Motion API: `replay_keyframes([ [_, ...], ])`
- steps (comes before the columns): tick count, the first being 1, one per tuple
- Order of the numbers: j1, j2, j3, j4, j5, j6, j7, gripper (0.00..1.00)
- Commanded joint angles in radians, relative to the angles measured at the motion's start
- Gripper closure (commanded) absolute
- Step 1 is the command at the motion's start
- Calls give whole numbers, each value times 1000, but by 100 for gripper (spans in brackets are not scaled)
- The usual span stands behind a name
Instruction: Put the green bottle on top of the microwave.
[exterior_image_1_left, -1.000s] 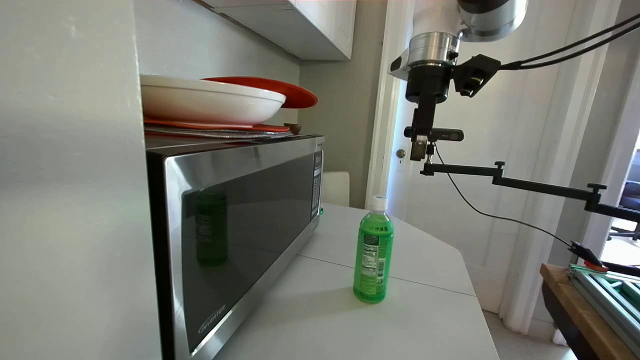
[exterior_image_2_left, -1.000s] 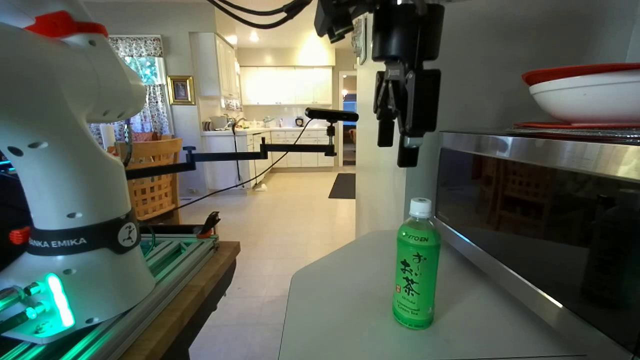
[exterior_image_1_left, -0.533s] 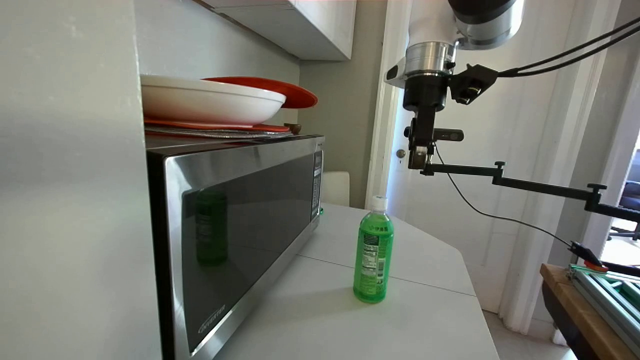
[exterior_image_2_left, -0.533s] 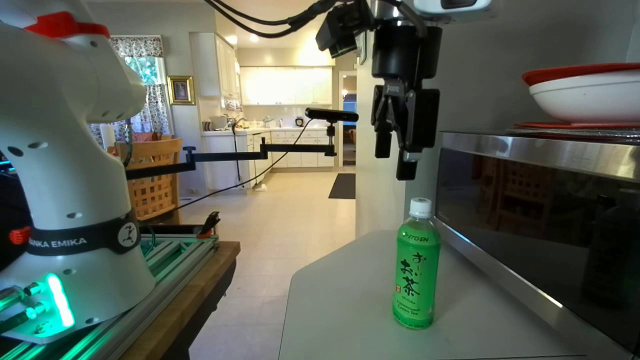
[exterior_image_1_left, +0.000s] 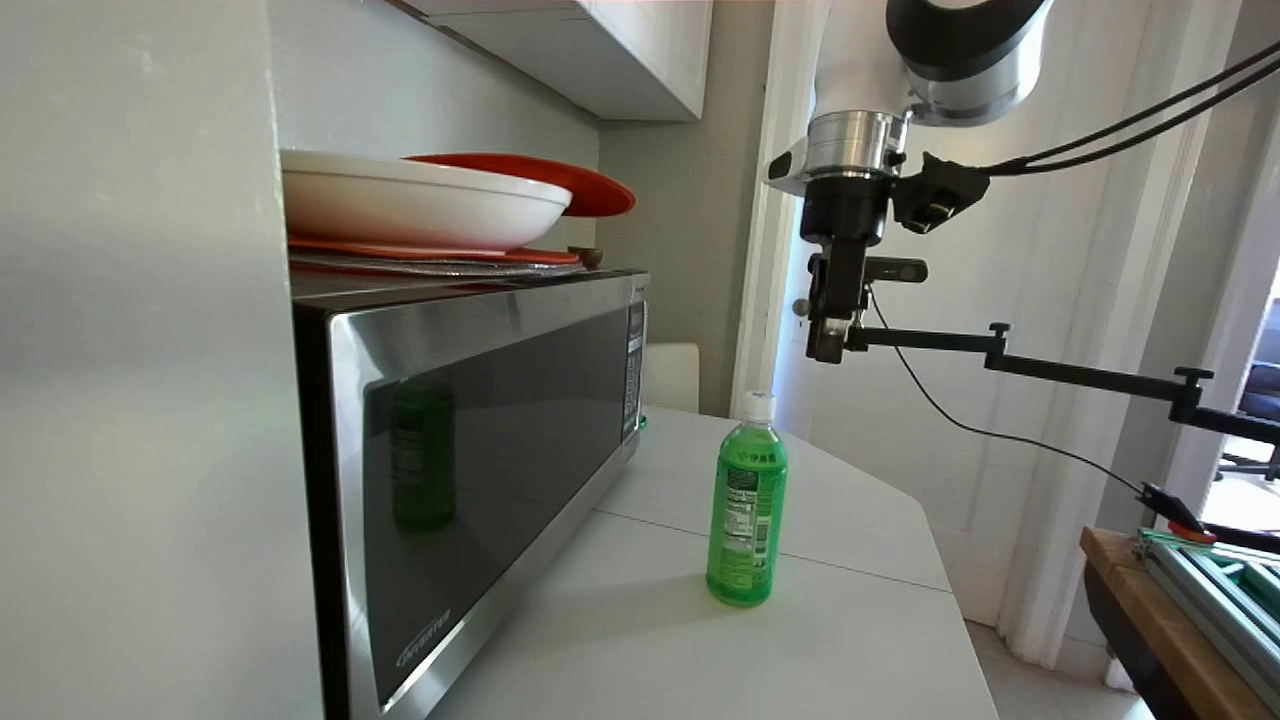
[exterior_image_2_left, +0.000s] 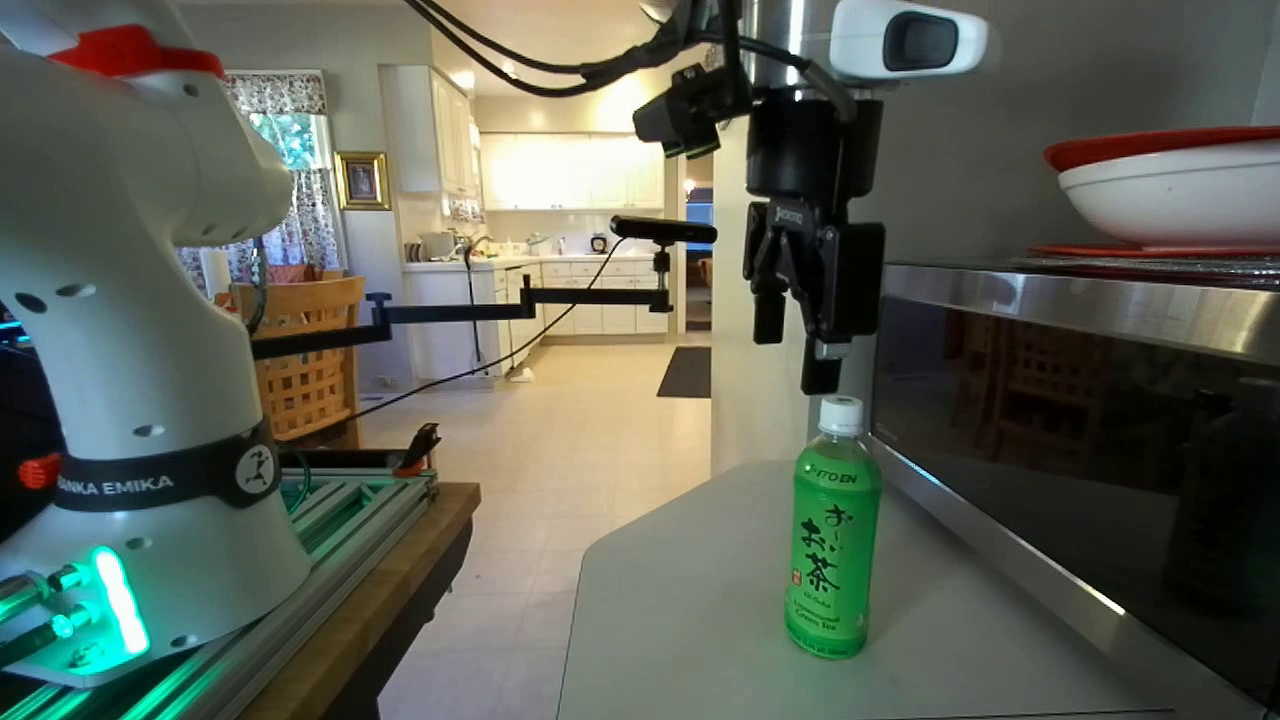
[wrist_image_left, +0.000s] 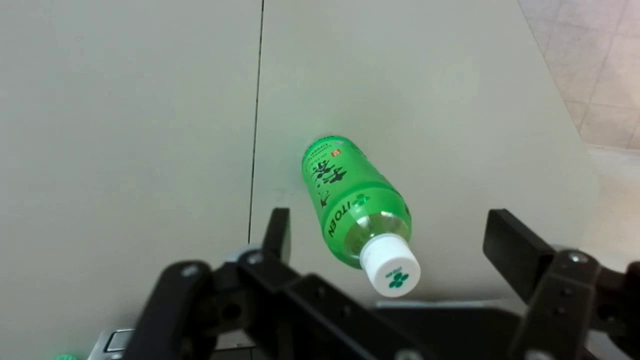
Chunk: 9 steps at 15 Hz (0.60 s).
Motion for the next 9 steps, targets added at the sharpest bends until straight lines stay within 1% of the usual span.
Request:
replay_keyframes([
  [1, -1, 23, 4, 8, 81, 22, -42, 0],
  [5, -1, 48, 18, 11, 114, 47, -36, 0],
  [6, -6, 49, 25, 15, 80, 32, -18, 0],
  [7, -11, 41, 33, 15, 43, 28, 28, 0],
  [8, -9, 38, 30, 6, 70, 33, 4, 0],
  [9, -9, 39, 32, 8, 67, 33, 9, 0],
])
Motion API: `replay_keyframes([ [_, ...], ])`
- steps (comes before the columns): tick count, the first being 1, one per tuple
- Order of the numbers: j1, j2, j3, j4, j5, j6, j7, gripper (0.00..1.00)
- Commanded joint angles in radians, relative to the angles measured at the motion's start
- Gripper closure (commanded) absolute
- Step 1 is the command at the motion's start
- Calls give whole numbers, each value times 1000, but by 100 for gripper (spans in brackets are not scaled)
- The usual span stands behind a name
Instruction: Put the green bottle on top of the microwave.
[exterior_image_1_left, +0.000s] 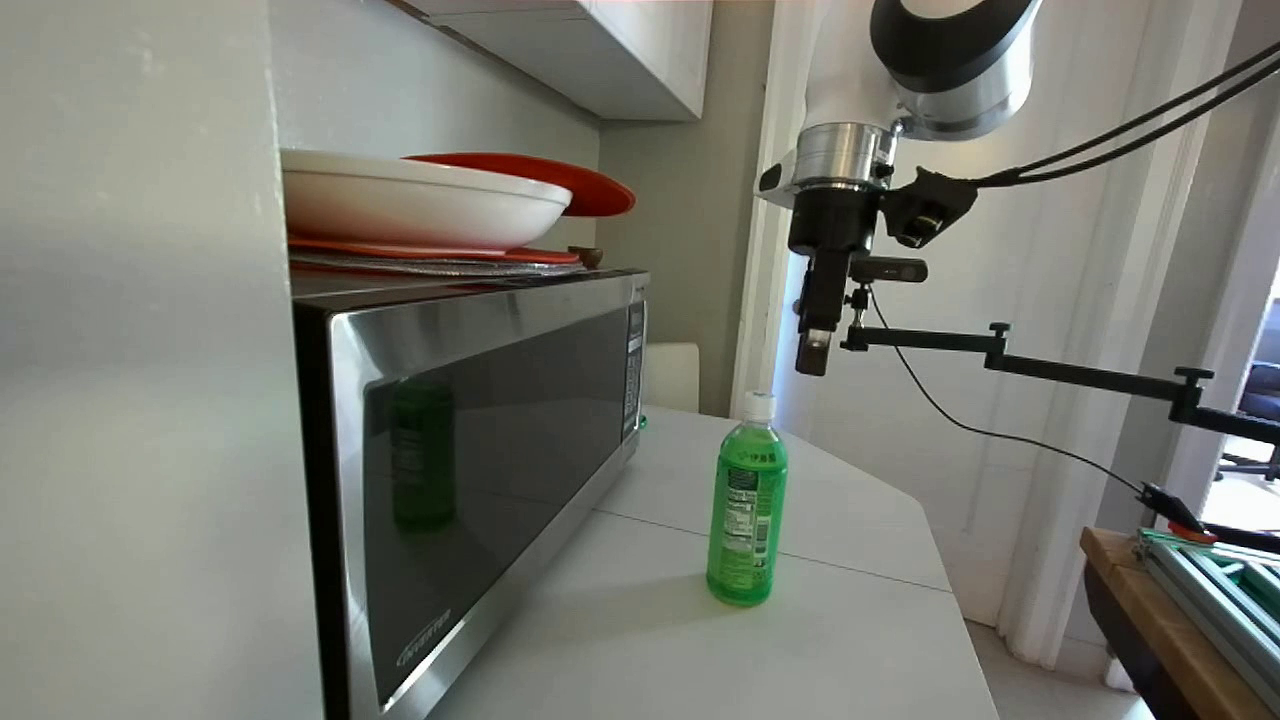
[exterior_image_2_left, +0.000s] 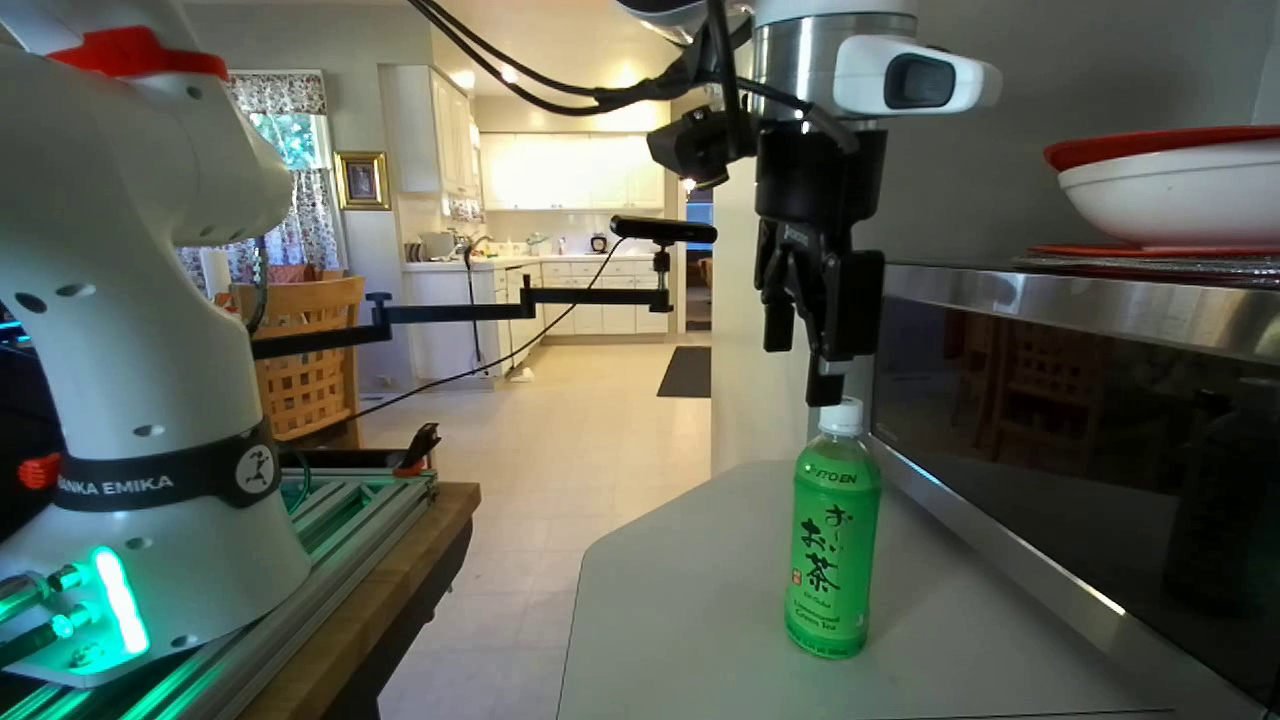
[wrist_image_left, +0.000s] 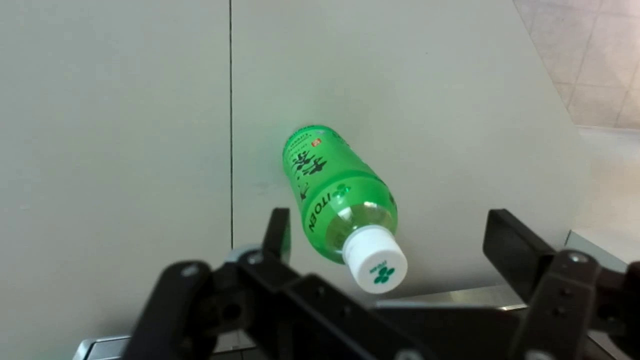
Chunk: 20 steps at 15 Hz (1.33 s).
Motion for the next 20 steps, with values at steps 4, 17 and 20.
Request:
replay_keyframes([
  [4, -13, 9, 7, 6, -8, 22, -11, 0],
  [17, -10, 165, 82, 100, -25, 131, 2, 42],
  [20, -15, 170, 80, 106, -42, 138, 8, 67],
])
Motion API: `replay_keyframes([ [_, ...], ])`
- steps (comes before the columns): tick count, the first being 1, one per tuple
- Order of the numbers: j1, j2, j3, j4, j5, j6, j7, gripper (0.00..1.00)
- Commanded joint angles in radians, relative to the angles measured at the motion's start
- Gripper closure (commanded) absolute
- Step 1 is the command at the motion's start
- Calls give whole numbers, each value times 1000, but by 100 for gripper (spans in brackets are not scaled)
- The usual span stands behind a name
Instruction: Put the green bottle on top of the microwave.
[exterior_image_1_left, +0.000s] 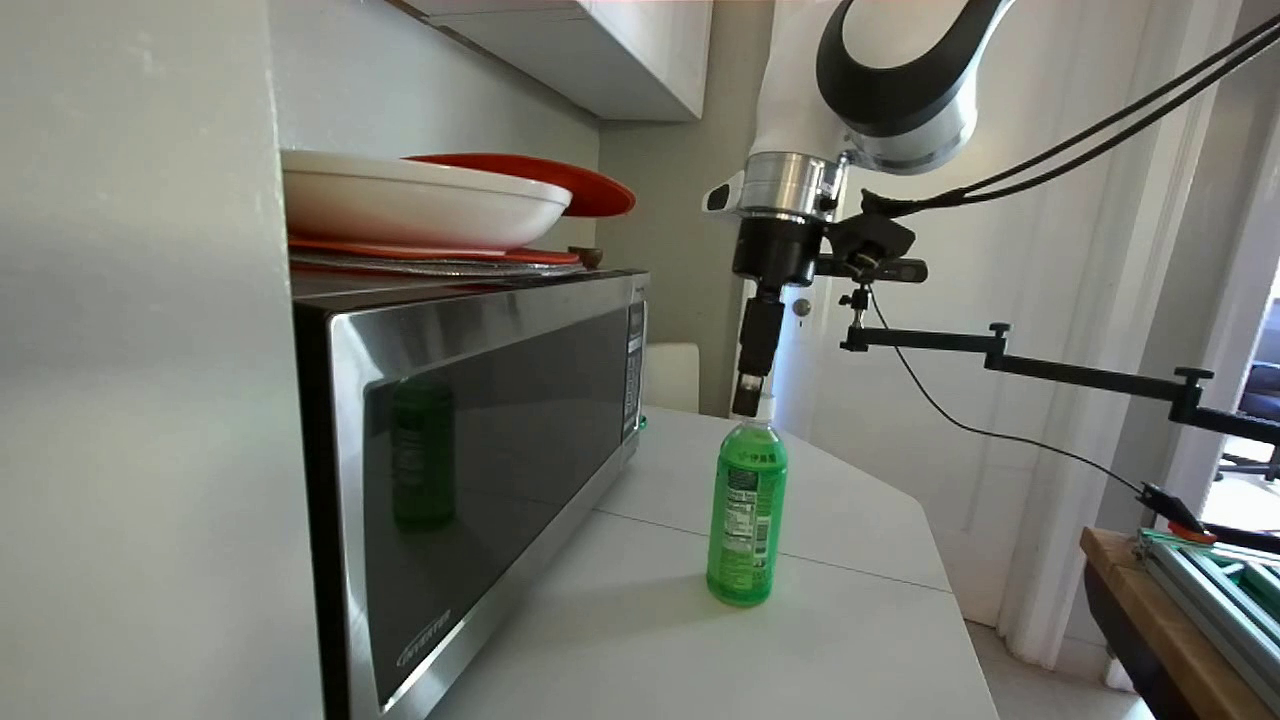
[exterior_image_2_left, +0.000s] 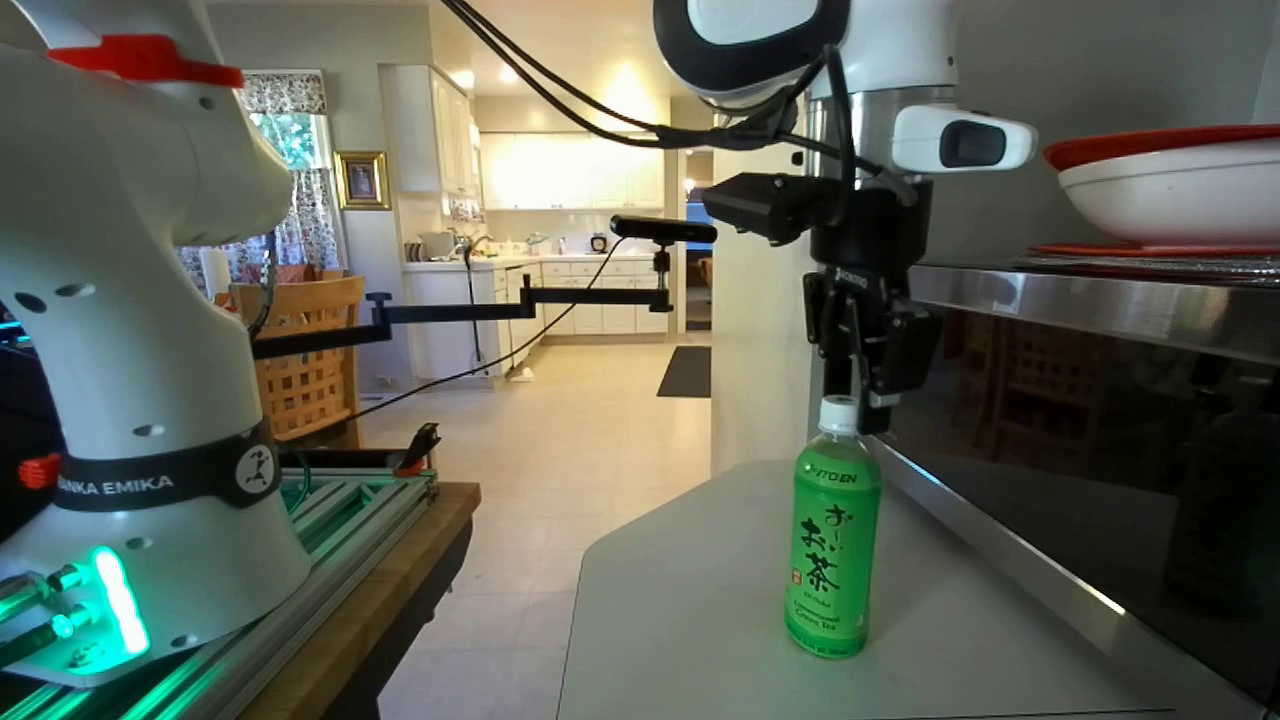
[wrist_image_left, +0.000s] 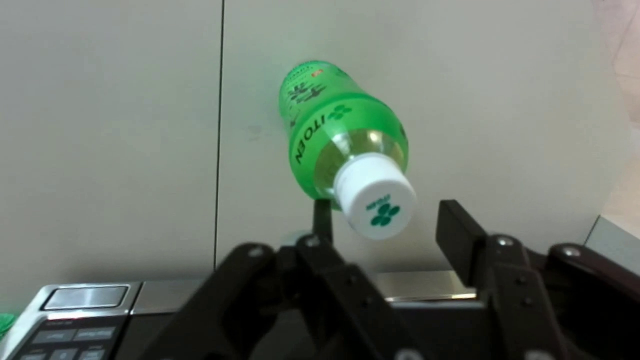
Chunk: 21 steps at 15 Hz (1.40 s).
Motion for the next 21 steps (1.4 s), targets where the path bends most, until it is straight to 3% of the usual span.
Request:
replay_keyframes([
  [1, -15, 15, 8, 19, -37, 1, 11, 73],
  [5, -19, 17, 6, 20, -65, -2, 25, 100],
  [8, -21, 20, 5, 23, -79, -2, 34, 100],
  [9, -22, 18, 4, 22, -85, -2, 43, 74],
  [11, -24, 20, 4, 25, -91, 1, 48, 69],
  [20, -25, -1, 3, 7, -147, -3, 71, 2],
  [21, -24, -2, 5, 3, -152, -4, 70, 0],
])
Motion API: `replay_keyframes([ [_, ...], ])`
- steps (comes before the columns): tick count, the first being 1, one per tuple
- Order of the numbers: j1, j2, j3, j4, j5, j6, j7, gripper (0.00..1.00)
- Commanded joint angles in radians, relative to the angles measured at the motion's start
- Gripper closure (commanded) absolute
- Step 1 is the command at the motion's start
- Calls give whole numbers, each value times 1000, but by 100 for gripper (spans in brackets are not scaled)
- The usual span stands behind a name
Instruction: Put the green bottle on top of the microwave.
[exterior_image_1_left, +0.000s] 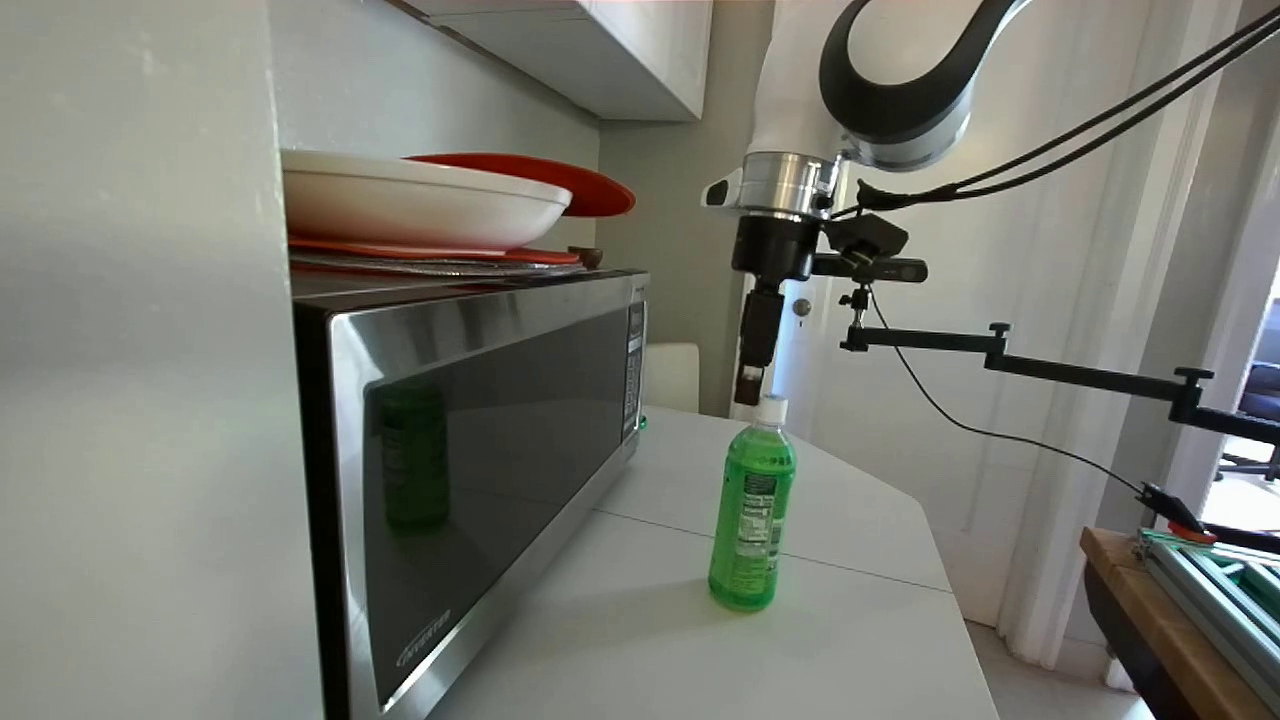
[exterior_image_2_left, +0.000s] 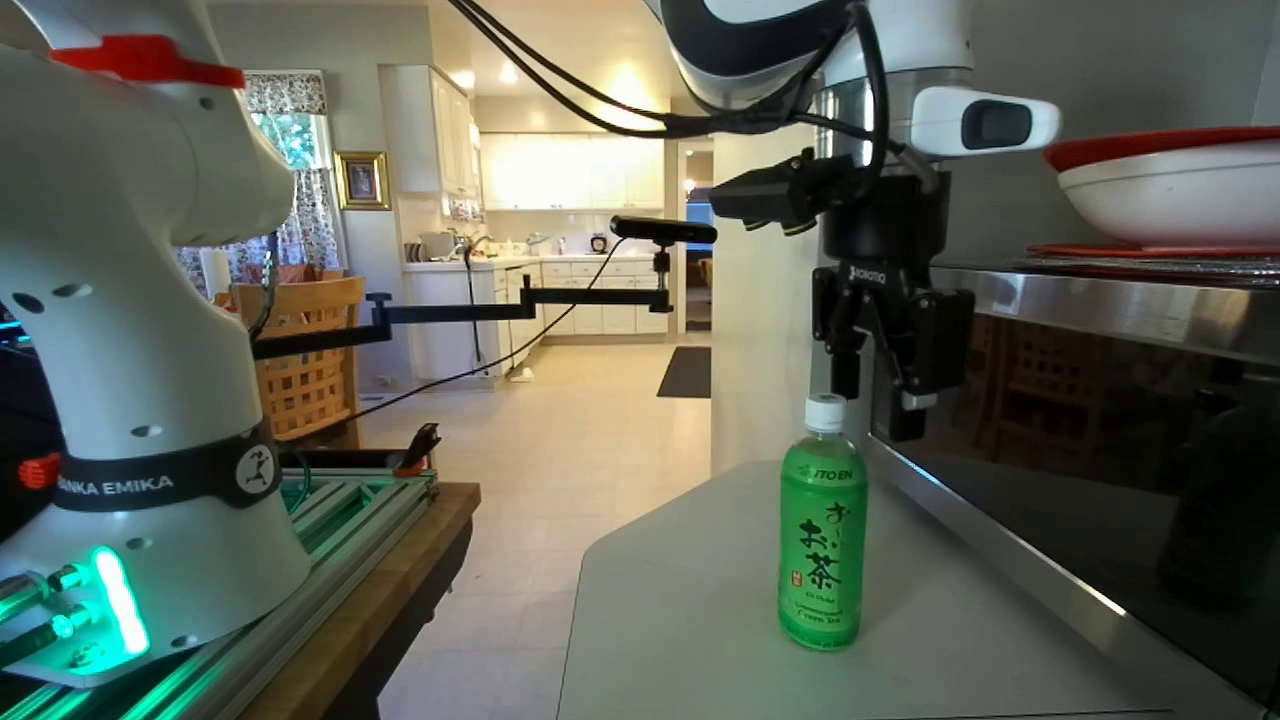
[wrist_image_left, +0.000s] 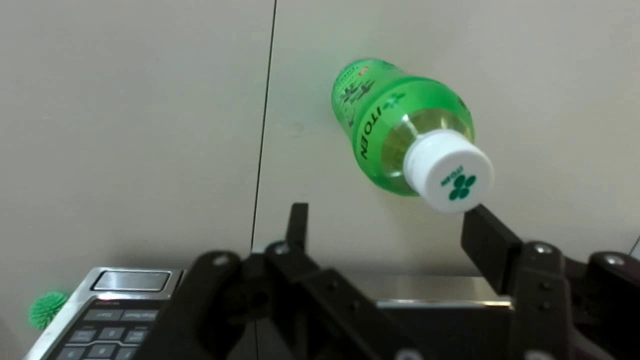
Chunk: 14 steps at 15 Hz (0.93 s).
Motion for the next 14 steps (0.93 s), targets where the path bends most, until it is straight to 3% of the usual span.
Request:
replay_keyframes([
  [1, -1, -8, 10, -13, -44, -10, 26, 0],
  [6, 6, -8, 29, -21, -36, -15, 18, 0],
  [12, 16, -25, 42, -29, -34, -99, 21, 0],
  [13, 17, -24, 42, -30, -38, -101, 21, 25],
  [14, 17, -23, 42, -31, -37, -94, 17, 26],
])
